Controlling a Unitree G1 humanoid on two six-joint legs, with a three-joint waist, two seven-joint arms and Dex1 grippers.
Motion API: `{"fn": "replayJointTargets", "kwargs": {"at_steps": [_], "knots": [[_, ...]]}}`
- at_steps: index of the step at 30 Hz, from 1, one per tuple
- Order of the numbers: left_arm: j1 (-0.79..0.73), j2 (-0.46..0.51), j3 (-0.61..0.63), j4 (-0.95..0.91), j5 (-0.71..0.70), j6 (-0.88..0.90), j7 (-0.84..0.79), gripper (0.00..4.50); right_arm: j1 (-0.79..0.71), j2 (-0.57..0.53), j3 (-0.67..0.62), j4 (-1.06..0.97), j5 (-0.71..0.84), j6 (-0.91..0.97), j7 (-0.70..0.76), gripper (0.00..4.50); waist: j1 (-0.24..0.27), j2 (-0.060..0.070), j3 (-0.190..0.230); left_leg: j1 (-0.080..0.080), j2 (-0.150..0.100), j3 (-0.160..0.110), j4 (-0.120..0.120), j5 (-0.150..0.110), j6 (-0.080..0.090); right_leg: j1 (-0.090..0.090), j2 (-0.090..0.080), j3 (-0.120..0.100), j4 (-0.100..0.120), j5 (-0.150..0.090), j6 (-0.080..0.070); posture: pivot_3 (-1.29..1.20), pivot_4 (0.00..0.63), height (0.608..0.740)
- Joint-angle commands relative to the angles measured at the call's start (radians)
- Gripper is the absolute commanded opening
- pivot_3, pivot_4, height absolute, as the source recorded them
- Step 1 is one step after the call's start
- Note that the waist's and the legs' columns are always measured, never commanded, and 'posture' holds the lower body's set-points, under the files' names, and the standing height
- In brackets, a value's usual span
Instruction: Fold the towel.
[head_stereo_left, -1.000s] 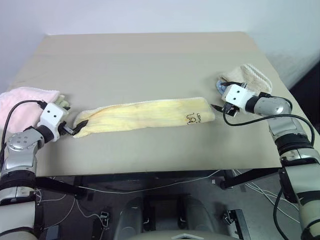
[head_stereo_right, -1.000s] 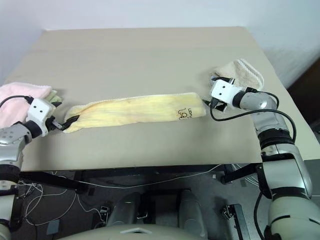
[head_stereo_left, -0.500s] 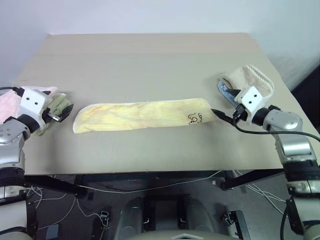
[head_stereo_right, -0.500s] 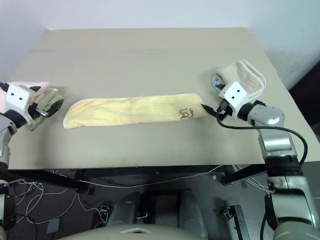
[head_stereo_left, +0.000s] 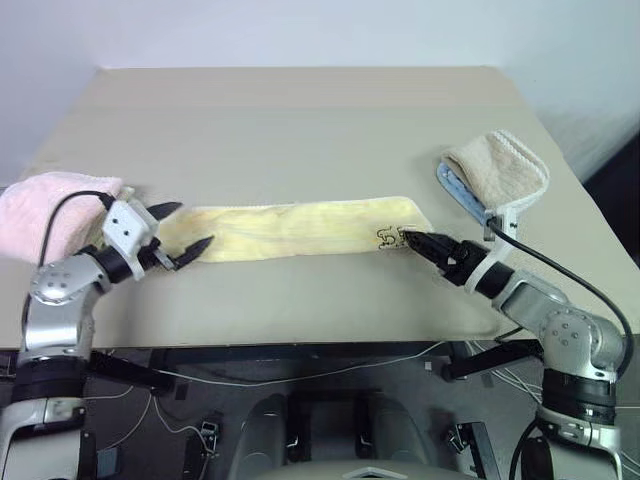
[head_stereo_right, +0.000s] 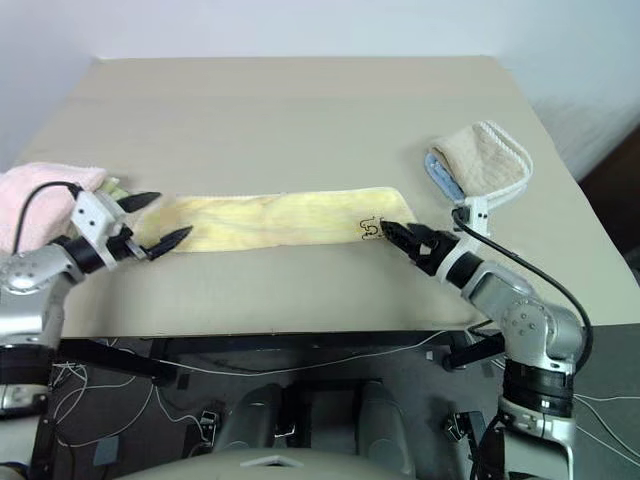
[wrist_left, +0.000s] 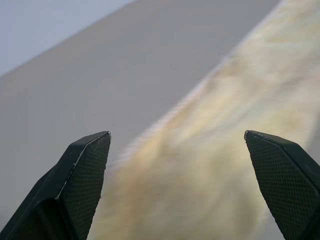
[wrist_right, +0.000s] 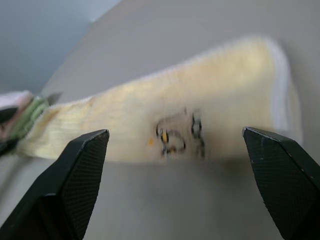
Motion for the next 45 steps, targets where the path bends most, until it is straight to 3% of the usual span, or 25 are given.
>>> {"fn": "replayJointTargets", "kwargs": {"at_steps": [1,13,22,26,36,41,45], "knots": [[0.02,-0.021,-0.02,-0.115,-0.048,0.035,-0.03,4.48,-0.024,0.047,-0.093,-0.012,0.122,0.081,-0.154,4.49,-0.001,0.0,0.0,0.0,0.0,0.0,0.0,-0.001,0.001,0.0,0.0,0.0,0.0,0.0,0.0,0.0,0.15,0.74],[0.06,-0.079,-0.066,-0.237,-0.07,0.119,-0.039,4.48,-0.176,0.201,-0.169,0.183,0.252,0.06,-0.446,4.49,-0.008,0.001,-0.001,0.0,0.001,0.0,0.0,-0.001,0.002,0.0,0.003,0.0,0.0,0.0,0.0,0.0,0.15,0.74],[0.085,-0.093,-0.07,-0.283,-0.071,0.133,-0.023,4.48,-0.256,0.252,-0.188,0.33,0.232,-0.046,-0.549,4.49,-0.01,-0.001,-0.003,0.001,0.001,0.0,0.0,-0.001,0.002,0.001,0.004,0.0,0.0,0.0,0.0,0.0,0.15,0.74],[0.103,-0.105,-0.075,-0.299,-0.066,0.133,-0.011,4.5,-0.264,0.258,-0.193,0.352,0.234,-0.082,-0.562,3.6,-0.009,-0.001,-0.004,0.002,0.002,0.0,0.0,-0.001,0.002,0.002,0.004,0.0,0.0,0.0,0.0,0.0,0.15,0.74],[0.114,-0.118,-0.081,-0.293,-0.059,0.121,-0.006,4.5,-0.269,0.233,-0.203,0.359,0.261,-0.119,-0.56,0.09,-0.009,-0.003,-0.005,0.002,0.002,0.0,0.0,-0.001,0.002,0.002,0.004,0.0,0.0,0.0,0.0,0.0,0.15,0.74],[0.116,-0.122,-0.082,-0.287,-0.057,0.118,-0.007,4.5,-0.277,0.193,-0.216,0.377,0.259,-0.142,-0.551,0.04,-0.005,-0.003,-0.005,0.002,0.001,0.0,0.0,-0.002,0.003,0.002,0.003,0.0,-0.001,0.0,0.0,0.0,0.15,0.74],[0.116,-0.124,-0.081,-0.28,-0.054,0.114,-0.008,4.5,-0.296,0.101,-0.221,0.415,0.223,-0.166,-0.506,0.04,0.004,-0.002,-0.005,0.001,0.0,-0.001,0.0,-0.002,0.004,0.002,0.001,0.0,-0.001,0.0,0.0,0.0,0.15,0.74]]}}
